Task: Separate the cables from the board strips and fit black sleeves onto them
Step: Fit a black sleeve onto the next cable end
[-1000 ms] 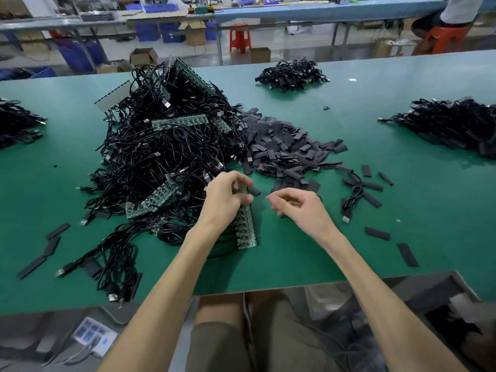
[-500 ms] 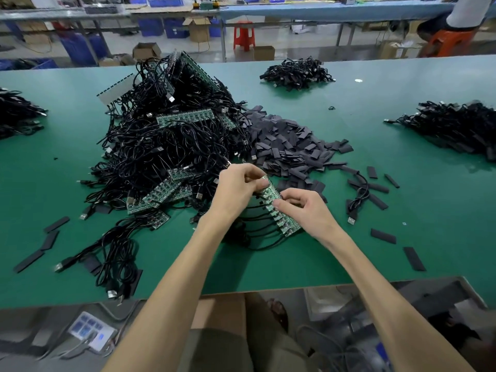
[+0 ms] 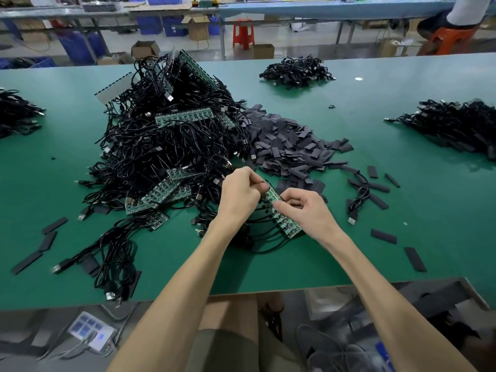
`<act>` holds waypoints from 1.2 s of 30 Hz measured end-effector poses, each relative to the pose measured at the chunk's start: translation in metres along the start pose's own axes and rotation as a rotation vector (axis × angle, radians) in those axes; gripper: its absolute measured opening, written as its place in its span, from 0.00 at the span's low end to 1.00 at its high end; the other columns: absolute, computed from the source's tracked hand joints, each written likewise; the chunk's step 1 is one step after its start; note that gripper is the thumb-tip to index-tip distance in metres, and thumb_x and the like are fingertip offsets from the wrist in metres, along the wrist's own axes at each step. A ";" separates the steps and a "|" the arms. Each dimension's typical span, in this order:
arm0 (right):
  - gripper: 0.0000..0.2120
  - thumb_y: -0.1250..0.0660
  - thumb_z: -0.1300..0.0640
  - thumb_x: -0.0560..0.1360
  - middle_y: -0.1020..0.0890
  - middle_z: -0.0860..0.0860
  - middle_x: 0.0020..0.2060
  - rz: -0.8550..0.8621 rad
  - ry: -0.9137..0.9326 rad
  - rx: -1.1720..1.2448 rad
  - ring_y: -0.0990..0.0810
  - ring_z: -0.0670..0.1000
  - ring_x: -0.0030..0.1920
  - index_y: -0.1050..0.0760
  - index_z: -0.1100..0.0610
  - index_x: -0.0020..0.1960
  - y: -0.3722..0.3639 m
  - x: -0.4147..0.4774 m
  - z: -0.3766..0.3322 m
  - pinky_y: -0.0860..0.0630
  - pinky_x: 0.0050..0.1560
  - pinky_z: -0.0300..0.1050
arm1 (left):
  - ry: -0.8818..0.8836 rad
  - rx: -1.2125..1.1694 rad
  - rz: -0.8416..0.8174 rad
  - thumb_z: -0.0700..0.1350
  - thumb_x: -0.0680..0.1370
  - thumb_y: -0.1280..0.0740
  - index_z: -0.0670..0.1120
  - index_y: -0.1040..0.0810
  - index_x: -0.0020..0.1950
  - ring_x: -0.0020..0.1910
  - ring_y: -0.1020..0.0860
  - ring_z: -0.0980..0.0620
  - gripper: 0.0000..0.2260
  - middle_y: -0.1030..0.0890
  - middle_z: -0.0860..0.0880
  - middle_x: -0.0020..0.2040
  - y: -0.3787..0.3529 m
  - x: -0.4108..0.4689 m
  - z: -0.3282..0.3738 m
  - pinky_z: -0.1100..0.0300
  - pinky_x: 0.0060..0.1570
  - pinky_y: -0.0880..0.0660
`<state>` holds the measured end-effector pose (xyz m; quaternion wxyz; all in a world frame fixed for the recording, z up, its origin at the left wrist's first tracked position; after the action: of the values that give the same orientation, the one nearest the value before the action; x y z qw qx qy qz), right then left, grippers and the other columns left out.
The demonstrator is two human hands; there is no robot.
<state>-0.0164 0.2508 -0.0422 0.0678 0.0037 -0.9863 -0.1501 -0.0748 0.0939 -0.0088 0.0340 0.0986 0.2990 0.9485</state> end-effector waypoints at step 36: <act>0.14 0.40 0.58 0.86 0.16 0.49 0.40 0.315 -0.006 0.364 0.21 0.48 0.38 0.15 0.54 0.52 0.033 -0.008 0.007 0.28 0.35 0.38 | -0.395 0.284 -0.269 0.57 0.81 0.33 0.48 0.18 0.54 0.51 0.26 0.53 0.13 0.22 0.53 0.49 -0.043 -0.026 0.016 0.56 0.53 0.28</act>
<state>-0.0093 0.2845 -0.0398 0.0855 -0.1384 -0.9858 0.0427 -0.0456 0.1344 -0.0250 0.2030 0.2450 0.4268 0.8465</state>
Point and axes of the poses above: each hand's wrist, its own x-axis towards the middle knuckle, its own y-axis out of the back of the hand, z = x × y, the point moved 8 cm from there along x, towards the middle knuckle
